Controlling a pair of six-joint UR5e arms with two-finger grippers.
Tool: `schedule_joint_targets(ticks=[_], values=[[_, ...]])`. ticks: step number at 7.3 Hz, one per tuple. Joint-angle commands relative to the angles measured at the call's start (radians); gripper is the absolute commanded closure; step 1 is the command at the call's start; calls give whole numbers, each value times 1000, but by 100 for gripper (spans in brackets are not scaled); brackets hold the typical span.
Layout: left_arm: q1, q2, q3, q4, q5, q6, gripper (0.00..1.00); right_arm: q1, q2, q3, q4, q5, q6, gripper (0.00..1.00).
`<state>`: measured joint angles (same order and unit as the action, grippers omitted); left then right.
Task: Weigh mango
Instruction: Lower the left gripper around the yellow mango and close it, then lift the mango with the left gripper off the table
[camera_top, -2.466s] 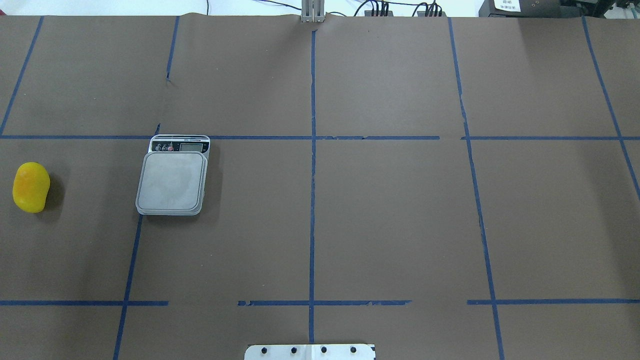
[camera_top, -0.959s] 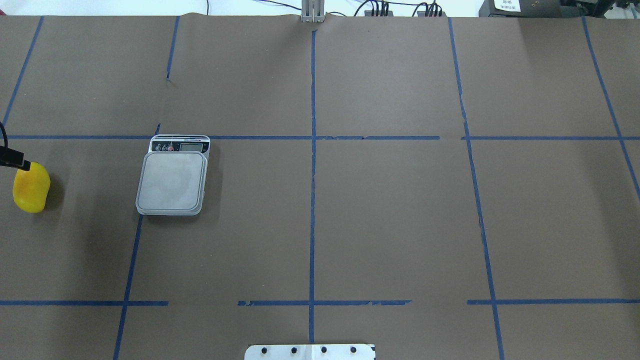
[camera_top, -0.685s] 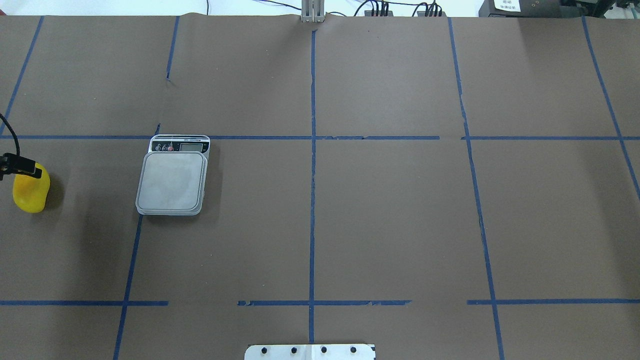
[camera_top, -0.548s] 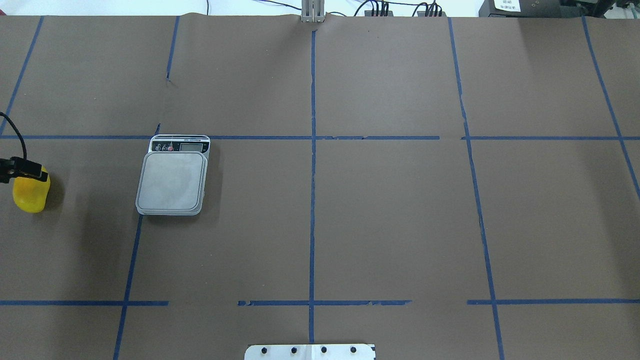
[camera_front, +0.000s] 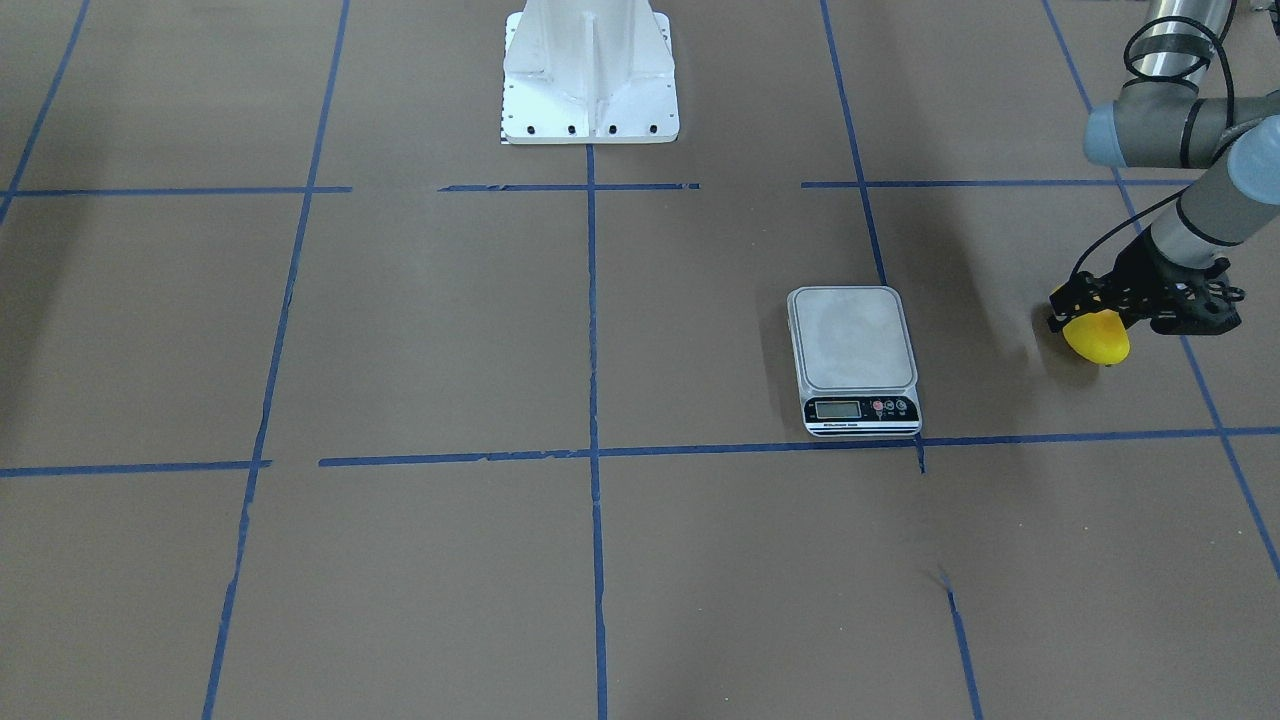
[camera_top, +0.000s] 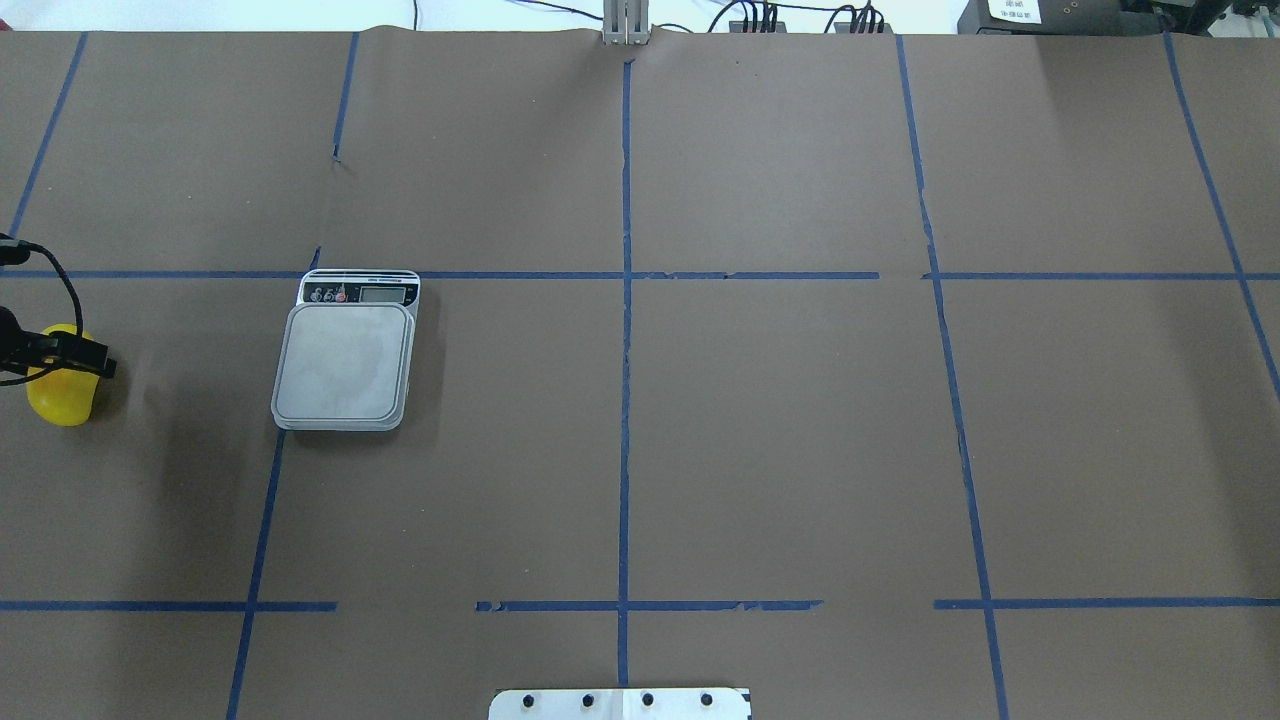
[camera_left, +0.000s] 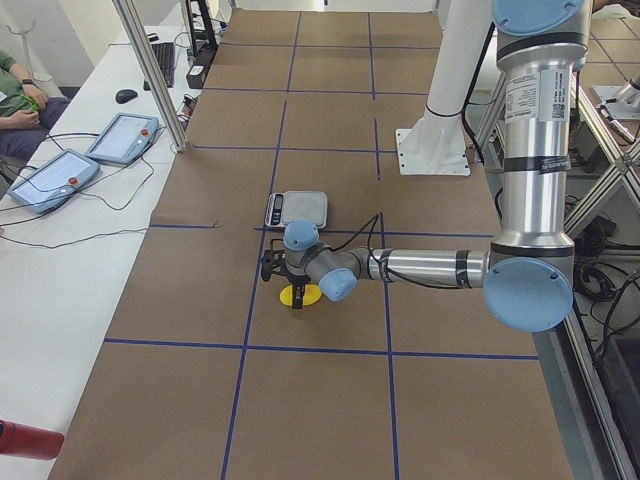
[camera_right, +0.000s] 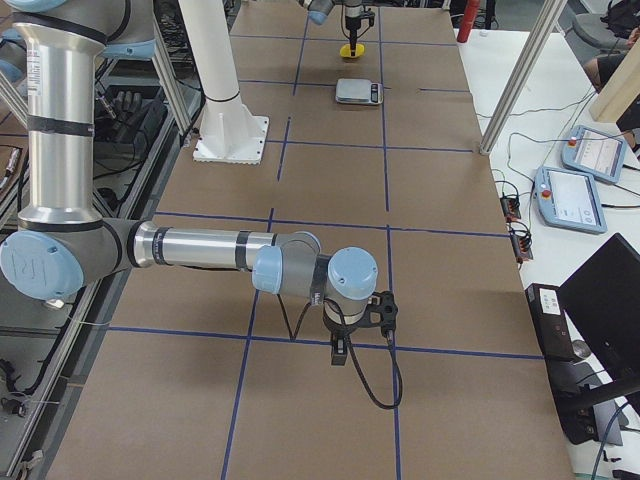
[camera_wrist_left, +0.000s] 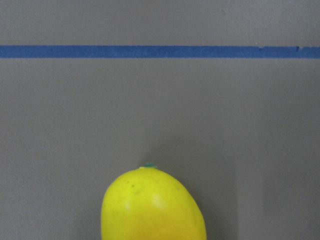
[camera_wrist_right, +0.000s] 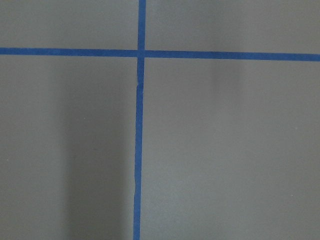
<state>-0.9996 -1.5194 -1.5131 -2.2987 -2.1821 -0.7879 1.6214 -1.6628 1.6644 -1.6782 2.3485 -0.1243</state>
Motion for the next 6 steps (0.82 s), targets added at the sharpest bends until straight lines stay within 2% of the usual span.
schedule_joint_targets(ticks=[1, 2, 3, 4, 5, 6], values=[[6, -1, 8, 1, 2, 4, 12, 0, 0, 0, 0, 0, 0, 0], [4, 2, 7, 1, 1, 7, 41, 0, 0, 0, 0, 0, 0, 0], [4, 11, -5, 2, -1, 9, 78, 0, 0, 0, 0, 0, 0, 0], [-1, 16, -33, 8, -4, 10, 100, 0, 0, 0, 0, 0, 0, 0], [-8, 18, -80, 27, -17, 18, 100, 0, 0, 0, 1, 0, 0, 0], [-19, 13, -176, 206, -59, 68, 100, 0, 0, 0, 0, 0, 0, 0]])
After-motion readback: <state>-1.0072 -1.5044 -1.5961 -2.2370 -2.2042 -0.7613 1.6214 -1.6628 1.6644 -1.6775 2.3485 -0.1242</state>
